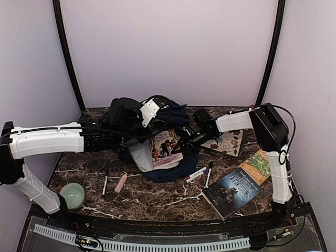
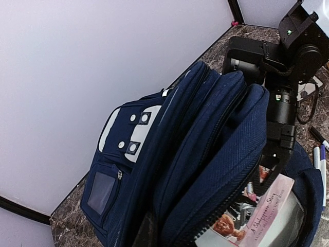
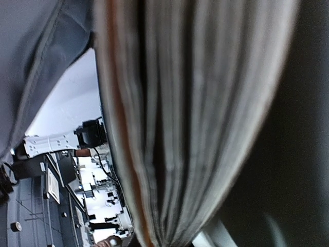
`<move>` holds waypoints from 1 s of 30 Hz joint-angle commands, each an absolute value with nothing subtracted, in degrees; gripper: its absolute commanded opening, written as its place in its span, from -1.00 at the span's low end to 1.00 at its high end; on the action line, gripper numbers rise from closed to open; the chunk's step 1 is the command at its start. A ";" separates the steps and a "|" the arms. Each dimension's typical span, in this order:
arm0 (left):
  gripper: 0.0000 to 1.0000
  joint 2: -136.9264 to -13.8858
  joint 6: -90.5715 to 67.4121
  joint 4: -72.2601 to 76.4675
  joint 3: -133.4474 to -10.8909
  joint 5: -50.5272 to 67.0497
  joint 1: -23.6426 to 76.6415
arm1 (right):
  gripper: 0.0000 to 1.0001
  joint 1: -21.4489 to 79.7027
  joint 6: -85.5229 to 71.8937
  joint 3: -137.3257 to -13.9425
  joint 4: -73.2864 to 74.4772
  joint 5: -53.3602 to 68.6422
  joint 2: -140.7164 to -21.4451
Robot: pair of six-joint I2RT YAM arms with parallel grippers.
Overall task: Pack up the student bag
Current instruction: Place the book in the largest pocket of the bag.
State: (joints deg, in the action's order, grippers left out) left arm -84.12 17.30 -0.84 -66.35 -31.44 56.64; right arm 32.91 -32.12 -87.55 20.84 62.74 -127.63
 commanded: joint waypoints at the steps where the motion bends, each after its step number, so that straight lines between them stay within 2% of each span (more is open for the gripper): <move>1: -1.00 -79.02 16.07 7.40 -66.00 -29.36 57.65 | -1.00 33.26 -43.24 -91.66 8.12 62.31 -132.22; 8: -1.00 -78.28 15.65 5.81 -65.21 -27.43 57.98 | -0.99 33.24 -46.14 -95.22 4.54 64.00 -137.85; 11: -1.00 -77.90 15.64 5.93 -64.59 -27.65 58.01 | -0.61 32.93 -46.33 -94.78 3.73 64.46 -138.13; 15: -1.00 -77.62 15.87 6.27 -63.35 -28.68 58.01 | -0.26 33.04 -44.74 -90.90 3.35 64.06 -133.64; 18: -1.00 -76.89 15.52 6.82 -61.91 -29.55 58.01 | 0.05 33.07 -38.29 -88.50 10.03 58.52 -128.64; 20: -1.00 -76.22 15.15 7.30 -60.94 -30.05 58.01 | 0.17 33.06 -33.23 -87.97 15.02 54.01 -125.74; 23: -1.00 -75.38 14.69 7.86 -59.86 -31.06 58.01 | 0.25 33.06 -25.95 -86.98 20.20 46.85 -121.63; 30: -1.00 -74.70 14.35 8.17 -58.65 -32.09 58.01 | 0.27 33.20 -16.89 -81.83 25.36 37.26 -113.15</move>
